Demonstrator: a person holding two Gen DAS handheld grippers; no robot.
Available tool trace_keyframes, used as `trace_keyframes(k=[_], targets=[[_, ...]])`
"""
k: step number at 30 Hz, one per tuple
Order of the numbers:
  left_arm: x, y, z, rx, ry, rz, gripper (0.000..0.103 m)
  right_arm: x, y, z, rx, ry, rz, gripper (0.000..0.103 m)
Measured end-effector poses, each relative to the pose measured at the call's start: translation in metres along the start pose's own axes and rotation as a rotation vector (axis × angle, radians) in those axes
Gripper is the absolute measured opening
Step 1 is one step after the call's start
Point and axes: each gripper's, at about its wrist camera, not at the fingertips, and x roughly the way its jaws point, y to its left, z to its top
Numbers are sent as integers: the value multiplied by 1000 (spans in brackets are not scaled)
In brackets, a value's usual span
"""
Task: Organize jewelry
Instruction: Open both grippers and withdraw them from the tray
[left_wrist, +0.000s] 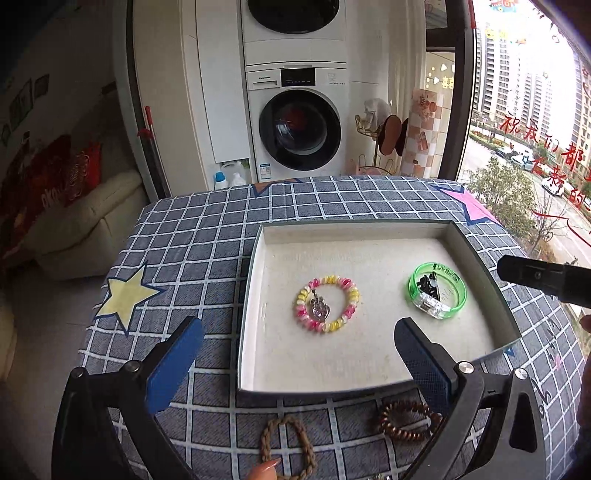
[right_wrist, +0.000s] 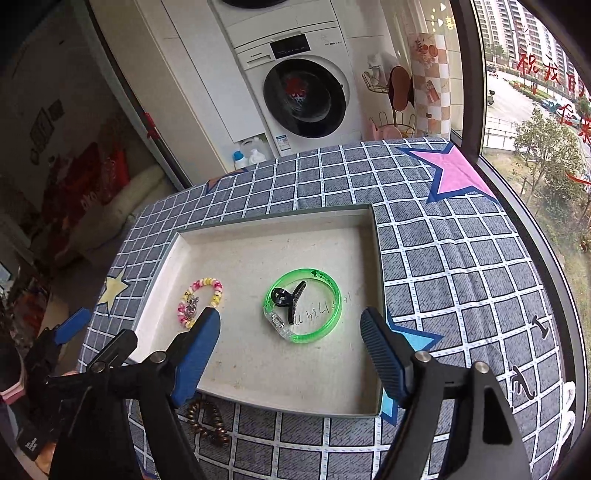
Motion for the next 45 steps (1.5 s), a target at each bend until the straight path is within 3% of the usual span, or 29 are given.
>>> trace_keyframes(k=[3,4,5,6,11,15,25,35,45], targets=[[-20,10,-15,-22,-5,-2,103,-19,-3,-11,11,-18,13,84],[-26,12,-21,-26,-7,-1,103,-24,-4,-15,16,-22,21,94],[-32,13,-26,-27,-6,5,103,-29,-5,-19,19,-26,29,95],[-37,15,-32,-28,-4,18,103,-34,-6,-24,19,-27,32,103],[-59,23,-62,-37,7,61,103,-58,-7,-45,-2,-50,11,103],[-75,26,-84,-38,9,82,103,-70,-11,-64,18,-18,55,103],[-85,16,-142,-59,115,-7,103,-93,-5,-121,-21,26,6,103],[-77,-8,-160,-79,162,-5,103,-82,9,-172,-120,132,-51,103],[-60,-8,-168,-110,218,32,103,-73,5,-190,-110,186,-101,103]])
